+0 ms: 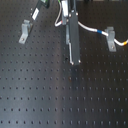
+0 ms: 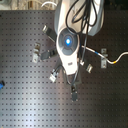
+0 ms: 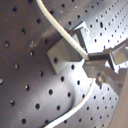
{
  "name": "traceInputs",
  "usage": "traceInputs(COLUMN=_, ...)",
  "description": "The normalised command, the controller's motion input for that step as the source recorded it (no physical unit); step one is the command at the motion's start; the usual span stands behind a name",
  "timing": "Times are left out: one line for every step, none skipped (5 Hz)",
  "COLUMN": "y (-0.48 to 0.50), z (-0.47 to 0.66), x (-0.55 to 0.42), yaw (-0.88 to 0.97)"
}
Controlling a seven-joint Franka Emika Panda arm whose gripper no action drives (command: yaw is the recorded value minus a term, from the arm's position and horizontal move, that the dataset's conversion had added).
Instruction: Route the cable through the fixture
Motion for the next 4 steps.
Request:
traceInputs(y=-0.004, z=-0.12, x=-0.012, yaw=0.39)
traceInputs(y=-0.001, z=-0.23, x=0.001, yaw=0.56)
traceInputs(y=0.061, z=-0.13, x=-0.055, yaw=0.72)
traceInputs(y=0.054, z=-0.11, x=-0.014, yaw=0.75)
